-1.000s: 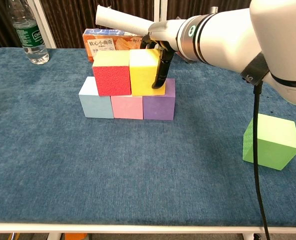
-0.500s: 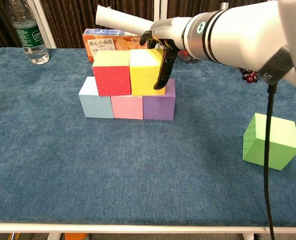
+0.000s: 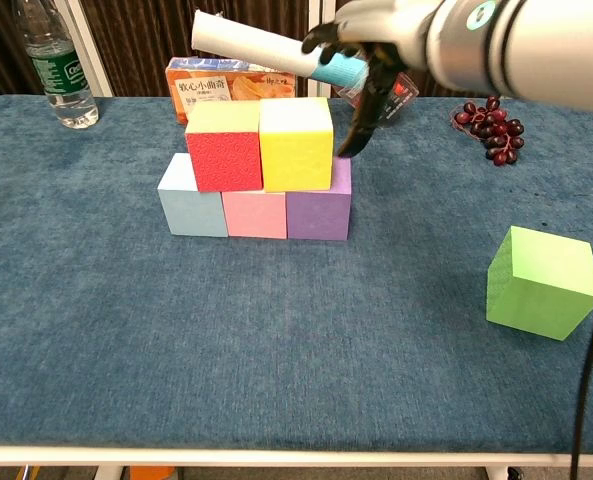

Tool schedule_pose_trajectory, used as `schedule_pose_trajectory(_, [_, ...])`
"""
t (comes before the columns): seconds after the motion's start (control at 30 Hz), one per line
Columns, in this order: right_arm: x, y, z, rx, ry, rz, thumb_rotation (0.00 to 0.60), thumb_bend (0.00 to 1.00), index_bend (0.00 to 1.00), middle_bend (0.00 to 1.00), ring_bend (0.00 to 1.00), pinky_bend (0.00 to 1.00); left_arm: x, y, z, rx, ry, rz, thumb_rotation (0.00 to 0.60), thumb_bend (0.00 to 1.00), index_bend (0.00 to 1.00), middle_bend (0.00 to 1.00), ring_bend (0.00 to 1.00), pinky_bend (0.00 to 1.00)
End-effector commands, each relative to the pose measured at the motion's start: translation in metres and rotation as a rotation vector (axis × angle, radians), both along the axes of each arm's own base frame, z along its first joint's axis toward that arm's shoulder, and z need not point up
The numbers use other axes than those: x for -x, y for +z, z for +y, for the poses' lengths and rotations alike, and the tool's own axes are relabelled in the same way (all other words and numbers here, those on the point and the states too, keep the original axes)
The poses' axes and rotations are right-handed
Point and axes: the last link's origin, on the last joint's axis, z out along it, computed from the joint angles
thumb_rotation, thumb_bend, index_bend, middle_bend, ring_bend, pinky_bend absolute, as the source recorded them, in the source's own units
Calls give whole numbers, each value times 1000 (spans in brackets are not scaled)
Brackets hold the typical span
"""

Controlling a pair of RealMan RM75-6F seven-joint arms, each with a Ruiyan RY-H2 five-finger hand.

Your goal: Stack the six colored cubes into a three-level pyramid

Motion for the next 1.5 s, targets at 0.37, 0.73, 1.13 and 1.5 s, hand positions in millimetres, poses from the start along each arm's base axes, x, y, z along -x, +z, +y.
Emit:
schedule_pose_trajectory(0.37, [10, -6, -36, 17, -29, -8, 600, 15, 15, 58, 0, 0, -4, 1, 0, 4, 6, 0, 600, 0, 146, 111, 46, 65])
schedule_pose_trajectory(0.73, [7, -23, -45, 7, -19, -17, 600, 14, 15, 57, 0, 0, -3, 2, 0, 9, 13, -13, 600, 0, 146, 110, 46, 66])
schedule_pose_trajectory(1.13, [3, -32, -40, -11, -5, -17, 600, 13, 15, 57, 0, 0, -2, 1, 1, 16, 14, -14, 600, 0, 146, 111, 46, 66])
schedule_pose_trajectory(1.5, [14, 4, -24, 4, 13, 4, 600, 16, 14, 56, 0, 0, -3, 1, -1, 15, 11, -15, 600, 0, 146, 111, 46, 66])
